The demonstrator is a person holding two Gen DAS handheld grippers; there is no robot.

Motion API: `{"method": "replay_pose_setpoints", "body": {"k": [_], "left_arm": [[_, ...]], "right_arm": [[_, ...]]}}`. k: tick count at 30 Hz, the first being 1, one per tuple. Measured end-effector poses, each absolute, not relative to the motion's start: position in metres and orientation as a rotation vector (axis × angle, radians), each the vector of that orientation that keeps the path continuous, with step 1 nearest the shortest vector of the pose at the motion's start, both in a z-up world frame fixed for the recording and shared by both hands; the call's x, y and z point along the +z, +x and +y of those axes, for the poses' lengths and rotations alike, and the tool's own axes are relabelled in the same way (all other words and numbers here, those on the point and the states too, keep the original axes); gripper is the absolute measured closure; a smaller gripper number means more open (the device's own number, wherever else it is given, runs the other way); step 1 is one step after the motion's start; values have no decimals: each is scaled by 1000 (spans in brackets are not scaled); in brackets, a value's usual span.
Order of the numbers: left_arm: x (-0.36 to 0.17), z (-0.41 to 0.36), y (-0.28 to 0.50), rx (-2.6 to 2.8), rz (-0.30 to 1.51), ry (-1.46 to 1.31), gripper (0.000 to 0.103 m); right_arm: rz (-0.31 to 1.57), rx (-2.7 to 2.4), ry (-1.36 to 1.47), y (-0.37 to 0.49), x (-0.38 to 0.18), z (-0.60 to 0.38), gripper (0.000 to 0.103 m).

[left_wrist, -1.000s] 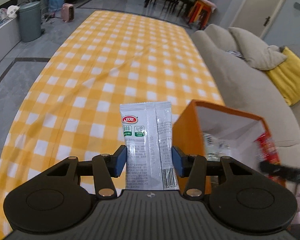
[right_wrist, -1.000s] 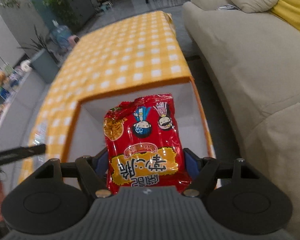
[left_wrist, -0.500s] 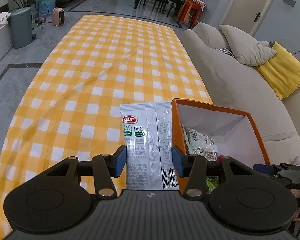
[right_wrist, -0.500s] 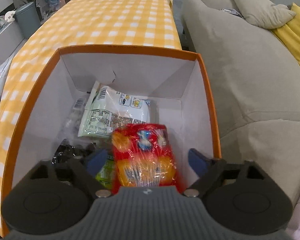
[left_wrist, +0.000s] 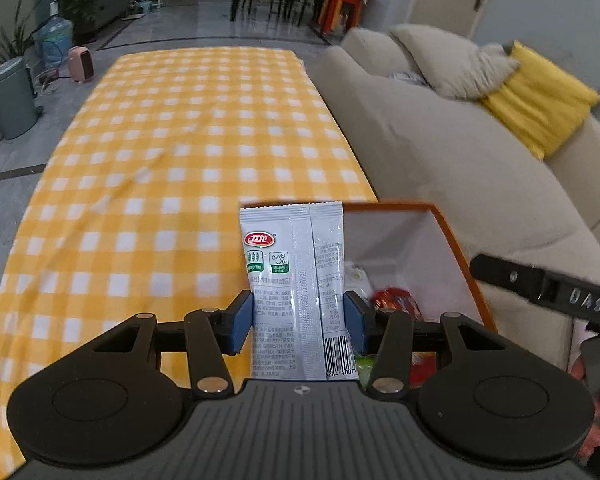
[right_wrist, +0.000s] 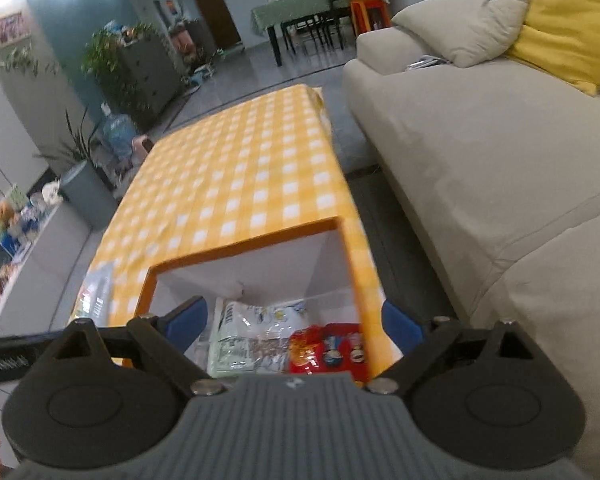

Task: Organize snacks
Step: 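Lower the white sachet into the box and open the left gripper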

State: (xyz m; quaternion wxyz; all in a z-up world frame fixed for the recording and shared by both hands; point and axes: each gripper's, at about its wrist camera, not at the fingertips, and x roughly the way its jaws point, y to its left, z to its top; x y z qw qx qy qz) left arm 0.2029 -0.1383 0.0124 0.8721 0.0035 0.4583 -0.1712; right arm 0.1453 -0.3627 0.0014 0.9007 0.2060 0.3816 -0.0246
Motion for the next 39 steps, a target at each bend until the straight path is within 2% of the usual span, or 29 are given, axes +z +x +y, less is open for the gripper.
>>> {"method": "replay_pose_setpoints", "body": {"k": [10,17,26,28,30,39], "left_arm": [[-5,-188,185,-359,1004,56,48],[-23,-225,214,-370,1051,-36,48],[-58,-266,246,-351,1105,-13,47],[-64,-268,253,-329,1105,-26,39],[-68,-268,258,-319,1085,-49,17],[-41,-246,233,-332,984,35,16]], "right_arm": [[782,-43,520,130,4,-385,11],[748,-60,594,117,7,-400,11],[739,-88,692,113,-6,-431,11],[747,-95,706,113,-8,-435,11],[756,-90,712,114,-11,-436,11],[747,-86,682,114,-3,-433,12]]}}
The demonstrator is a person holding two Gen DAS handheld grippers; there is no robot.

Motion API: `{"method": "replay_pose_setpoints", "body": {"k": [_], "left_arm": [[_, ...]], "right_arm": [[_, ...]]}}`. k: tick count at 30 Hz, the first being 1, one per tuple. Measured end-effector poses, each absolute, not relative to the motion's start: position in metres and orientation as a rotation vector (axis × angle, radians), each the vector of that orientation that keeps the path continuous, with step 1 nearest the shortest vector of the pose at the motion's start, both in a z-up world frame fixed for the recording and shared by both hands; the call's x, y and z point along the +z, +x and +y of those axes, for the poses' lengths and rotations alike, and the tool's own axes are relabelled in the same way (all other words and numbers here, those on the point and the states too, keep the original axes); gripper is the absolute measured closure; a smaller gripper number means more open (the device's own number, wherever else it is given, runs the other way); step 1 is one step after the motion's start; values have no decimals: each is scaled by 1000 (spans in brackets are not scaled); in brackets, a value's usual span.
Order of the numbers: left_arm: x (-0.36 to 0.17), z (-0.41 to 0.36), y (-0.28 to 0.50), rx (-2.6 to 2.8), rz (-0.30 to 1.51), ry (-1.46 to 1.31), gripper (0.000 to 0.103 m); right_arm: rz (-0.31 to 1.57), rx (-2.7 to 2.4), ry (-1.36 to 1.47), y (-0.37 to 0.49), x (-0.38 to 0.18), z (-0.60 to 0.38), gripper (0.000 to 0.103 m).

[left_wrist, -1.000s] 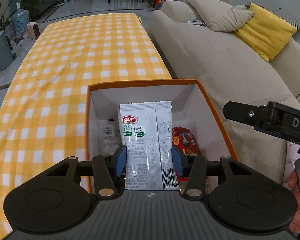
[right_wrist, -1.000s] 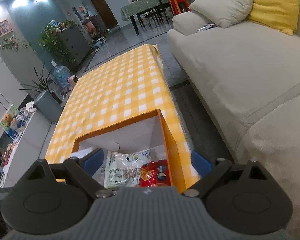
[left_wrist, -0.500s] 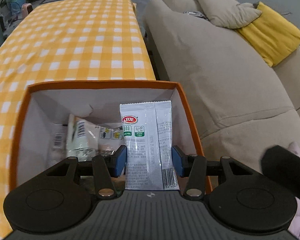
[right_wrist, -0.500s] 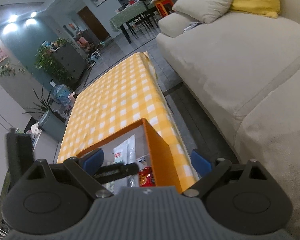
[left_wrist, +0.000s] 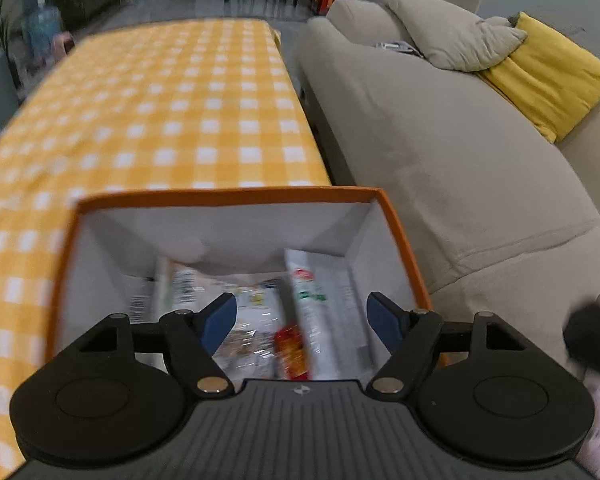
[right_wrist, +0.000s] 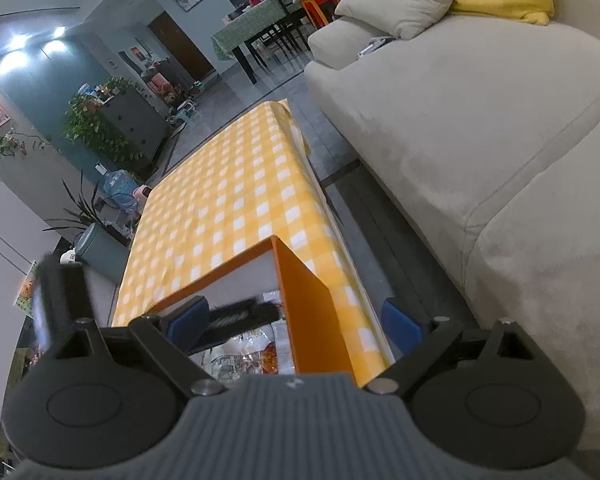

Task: Organize snacks
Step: 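Lower the white sachet into the box and open the left gripper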

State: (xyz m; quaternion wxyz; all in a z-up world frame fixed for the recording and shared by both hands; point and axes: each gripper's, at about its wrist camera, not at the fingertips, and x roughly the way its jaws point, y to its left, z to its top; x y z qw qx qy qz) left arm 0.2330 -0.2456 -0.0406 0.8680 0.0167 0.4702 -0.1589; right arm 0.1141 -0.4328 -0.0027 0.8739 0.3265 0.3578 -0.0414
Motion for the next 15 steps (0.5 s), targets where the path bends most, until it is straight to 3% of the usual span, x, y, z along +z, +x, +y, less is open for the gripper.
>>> {"method": "replay_pose_setpoints", "body": {"k": [8,15], "left_arm": [[13,-203,161,-231,788,188,13],[41,-154,111,-110,787,205,13]], "right_arm": [[801,-108,544,102,19,-409,7],[936,-141,308,86,32,-352,3]]}}
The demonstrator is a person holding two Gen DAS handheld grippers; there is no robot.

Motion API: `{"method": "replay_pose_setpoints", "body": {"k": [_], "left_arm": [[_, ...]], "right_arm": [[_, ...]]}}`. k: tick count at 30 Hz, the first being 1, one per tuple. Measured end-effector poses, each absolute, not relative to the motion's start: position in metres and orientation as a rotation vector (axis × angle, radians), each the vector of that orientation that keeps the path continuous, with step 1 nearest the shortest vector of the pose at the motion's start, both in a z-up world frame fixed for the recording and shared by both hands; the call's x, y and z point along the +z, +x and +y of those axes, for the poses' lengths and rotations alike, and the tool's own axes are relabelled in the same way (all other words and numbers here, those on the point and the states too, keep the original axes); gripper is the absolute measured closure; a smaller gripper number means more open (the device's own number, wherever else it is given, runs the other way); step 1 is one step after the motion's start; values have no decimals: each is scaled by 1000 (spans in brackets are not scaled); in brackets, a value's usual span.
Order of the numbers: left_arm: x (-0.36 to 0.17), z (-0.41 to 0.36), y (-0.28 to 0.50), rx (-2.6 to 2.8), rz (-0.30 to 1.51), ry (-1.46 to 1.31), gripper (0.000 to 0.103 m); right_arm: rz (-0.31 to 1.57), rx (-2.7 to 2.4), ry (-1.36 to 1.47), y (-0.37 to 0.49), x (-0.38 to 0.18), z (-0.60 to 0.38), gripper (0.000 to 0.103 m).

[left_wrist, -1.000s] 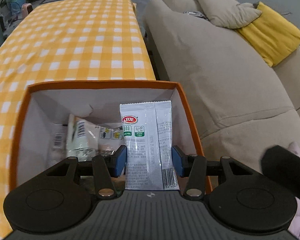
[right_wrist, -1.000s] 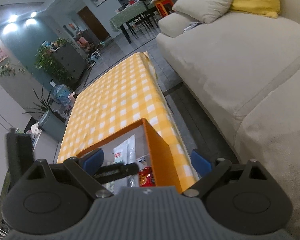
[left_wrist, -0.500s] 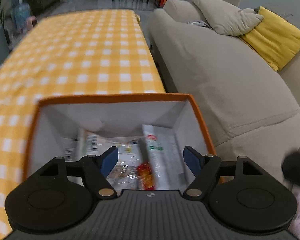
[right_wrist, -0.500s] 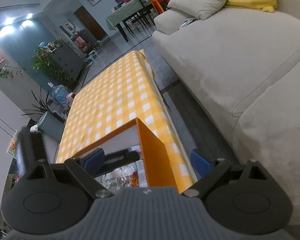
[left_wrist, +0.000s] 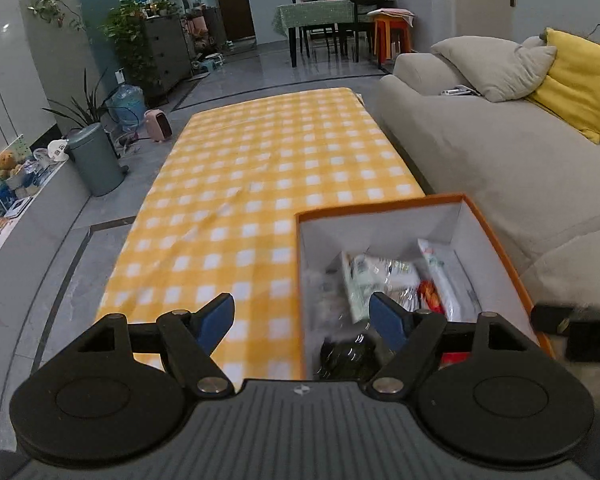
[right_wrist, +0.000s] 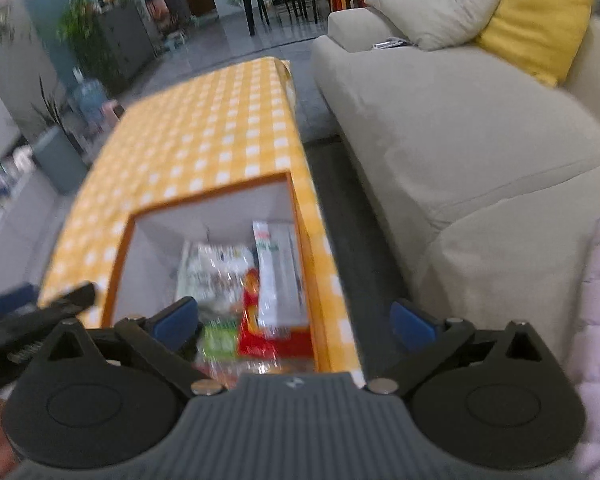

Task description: Organize snacks

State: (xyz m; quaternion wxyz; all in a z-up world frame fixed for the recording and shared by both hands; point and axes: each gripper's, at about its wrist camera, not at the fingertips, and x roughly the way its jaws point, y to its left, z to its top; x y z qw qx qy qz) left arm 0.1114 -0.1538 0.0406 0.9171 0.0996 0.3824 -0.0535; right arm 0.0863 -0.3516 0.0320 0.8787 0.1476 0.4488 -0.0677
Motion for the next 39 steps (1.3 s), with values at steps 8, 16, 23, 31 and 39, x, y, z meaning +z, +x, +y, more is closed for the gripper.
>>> {"method": "replay_pose_setpoints", "body": {"k": [8,16,23,31,39], "left_arm": [[34,-114,69,-189,903,85,13],[20,-101,58,-208,1003,36,15],[30,-104,48,-172,1030,68,16],[36,-107,42,-168,1016,86,16],[34,-110,41,-165,1029,104,16]], "right_arm": [[1042,-107,239,39,16,-287,3],[1093,-55,143,19,15,-250,3],[1113,-36,153,12,17,-242,3],[1117,-24,164,5,28,-242,3],[1121,-20,142,4,26,-243,3]]}}
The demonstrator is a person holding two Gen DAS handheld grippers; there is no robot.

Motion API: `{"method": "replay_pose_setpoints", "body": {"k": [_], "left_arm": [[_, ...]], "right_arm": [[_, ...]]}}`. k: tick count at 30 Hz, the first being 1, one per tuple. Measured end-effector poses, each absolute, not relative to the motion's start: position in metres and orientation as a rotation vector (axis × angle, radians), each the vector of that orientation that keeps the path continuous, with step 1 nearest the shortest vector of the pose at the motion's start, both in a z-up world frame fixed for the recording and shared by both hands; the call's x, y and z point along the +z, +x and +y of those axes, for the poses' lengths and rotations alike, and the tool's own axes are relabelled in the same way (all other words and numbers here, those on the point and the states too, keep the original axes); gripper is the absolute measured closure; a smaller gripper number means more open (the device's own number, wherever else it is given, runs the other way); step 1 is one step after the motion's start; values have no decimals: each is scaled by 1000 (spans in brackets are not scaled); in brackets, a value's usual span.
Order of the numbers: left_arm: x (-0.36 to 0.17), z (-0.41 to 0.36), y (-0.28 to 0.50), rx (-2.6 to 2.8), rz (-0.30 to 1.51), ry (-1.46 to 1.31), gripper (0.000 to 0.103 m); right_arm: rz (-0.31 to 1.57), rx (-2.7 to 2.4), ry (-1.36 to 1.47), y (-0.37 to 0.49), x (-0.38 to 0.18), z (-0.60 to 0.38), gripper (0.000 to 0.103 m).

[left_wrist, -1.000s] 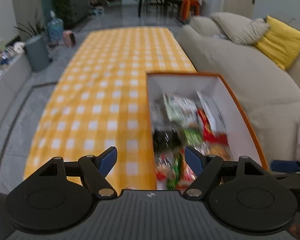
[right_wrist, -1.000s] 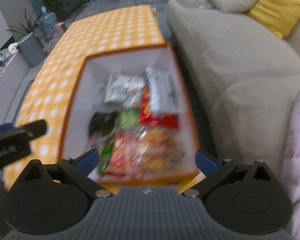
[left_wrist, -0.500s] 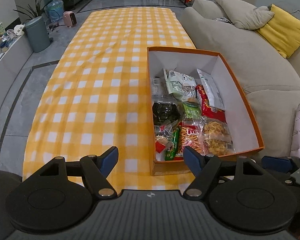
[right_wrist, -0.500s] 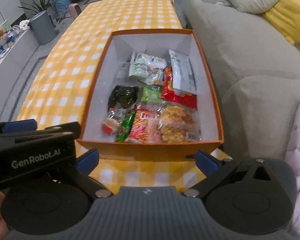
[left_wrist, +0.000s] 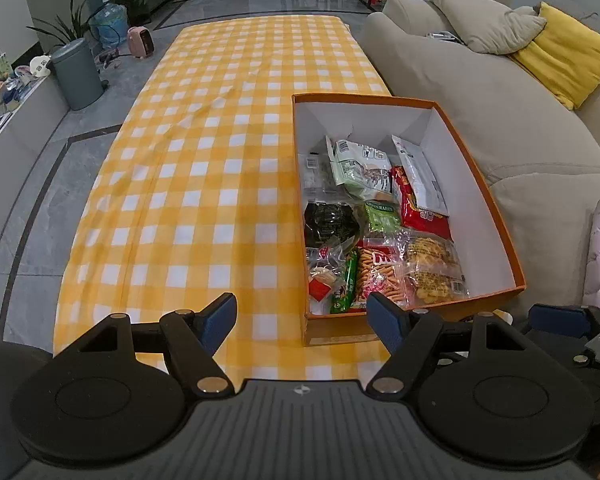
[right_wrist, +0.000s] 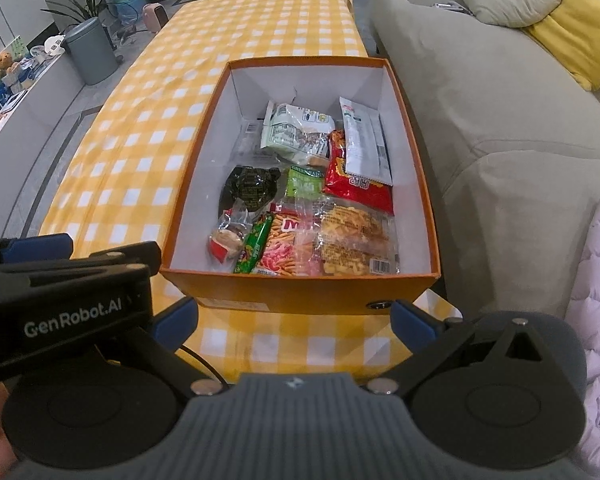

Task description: Organize snacks

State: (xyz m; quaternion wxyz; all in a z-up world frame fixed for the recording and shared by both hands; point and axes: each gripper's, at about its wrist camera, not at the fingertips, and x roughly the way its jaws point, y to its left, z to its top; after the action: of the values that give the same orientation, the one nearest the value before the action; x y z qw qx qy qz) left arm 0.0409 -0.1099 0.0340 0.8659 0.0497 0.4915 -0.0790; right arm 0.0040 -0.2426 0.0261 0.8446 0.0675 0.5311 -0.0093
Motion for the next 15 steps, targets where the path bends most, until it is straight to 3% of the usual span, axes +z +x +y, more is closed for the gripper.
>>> {"method": "replay_pose_setpoints", "body": {"k": [15], "left_arm": [[31,-109,40,-163,1038,81,16]], "right_arm": [[1095,-35,93,2,29,-240,4]]}}
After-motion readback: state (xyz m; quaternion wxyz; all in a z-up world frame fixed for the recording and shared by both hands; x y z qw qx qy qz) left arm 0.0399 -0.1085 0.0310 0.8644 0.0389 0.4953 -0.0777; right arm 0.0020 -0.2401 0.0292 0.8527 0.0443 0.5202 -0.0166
